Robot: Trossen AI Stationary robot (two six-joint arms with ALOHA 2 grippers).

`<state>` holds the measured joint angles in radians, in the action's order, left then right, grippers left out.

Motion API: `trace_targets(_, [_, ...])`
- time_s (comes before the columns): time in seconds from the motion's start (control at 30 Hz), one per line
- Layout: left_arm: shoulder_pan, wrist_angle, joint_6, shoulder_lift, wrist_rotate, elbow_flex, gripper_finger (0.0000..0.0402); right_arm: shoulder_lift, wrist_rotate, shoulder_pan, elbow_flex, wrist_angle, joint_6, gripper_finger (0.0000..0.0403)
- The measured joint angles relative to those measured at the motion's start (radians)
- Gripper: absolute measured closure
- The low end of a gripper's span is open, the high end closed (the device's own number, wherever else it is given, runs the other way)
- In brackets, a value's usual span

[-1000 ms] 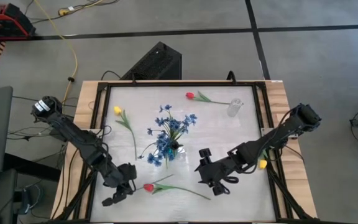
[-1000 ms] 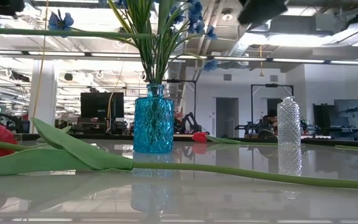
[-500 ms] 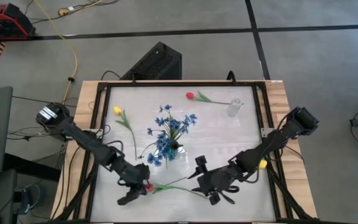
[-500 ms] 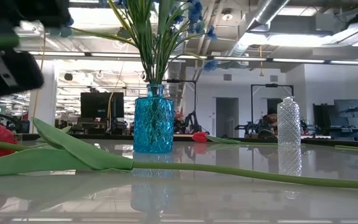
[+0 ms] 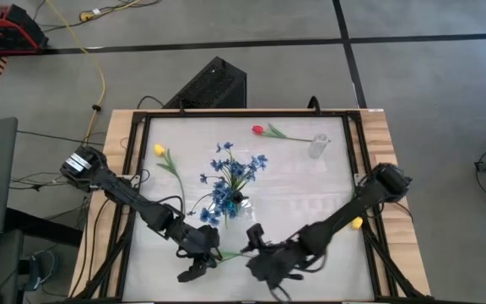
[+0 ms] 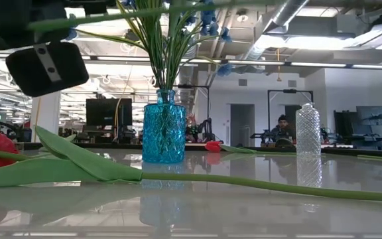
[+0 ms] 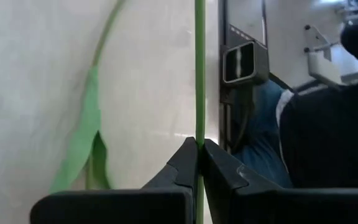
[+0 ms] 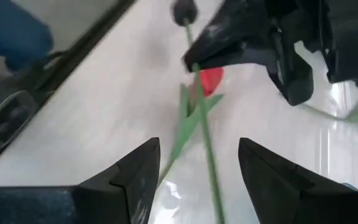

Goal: Sort flowers into vase by color
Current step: Put the black tulip into the blue vase

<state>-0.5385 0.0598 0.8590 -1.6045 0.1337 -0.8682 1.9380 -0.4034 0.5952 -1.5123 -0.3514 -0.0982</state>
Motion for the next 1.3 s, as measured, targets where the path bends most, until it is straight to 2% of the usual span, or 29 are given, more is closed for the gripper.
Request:
trace_targets(0.2, [0.002, -0.059, 0.054, 0.000, -0.037, 0.002, 0.0400, 0.134, -0.061, -0.024, -0.158, -0.185, 0.046, 0.0162])
trace_targets(0.33, [0.002, -0.086, 0.070, 0.001, -0.043, 0.001, 0.0400, 0.202, -0.075, -0.024, -0.253, -0.277, 0.046, 0.0184])
trace_targets(0.53, [0.002, -0.104, 0.061, 0.001, -0.046, 0.001, 0.0400, 0.257, -0.099, -0.029, -0.327, -0.373, 0.046, 0.0243])
trace_targets(0.9, [0.002, -0.113, 0.022, 0.001, -0.045, 0.001, 0.0400, 0.253, -0.098, -0.042, -0.332, -0.411, 0.078, 0.0372])
trace_targets(1.07, [0.003, -0.112, -0.044, 0.001, -0.051, 0.001, 0.0392, 0.253, -0.069, -0.042, -0.332, -0.457, 0.113, 0.0377])
trace_targets(1.3, [0.002, -0.086, -0.149, 0.002, -0.013, -0.001, 0.0344, 0.253, 0.010, -0.028, -0.331, -0.539, 0.152, 0.0377])
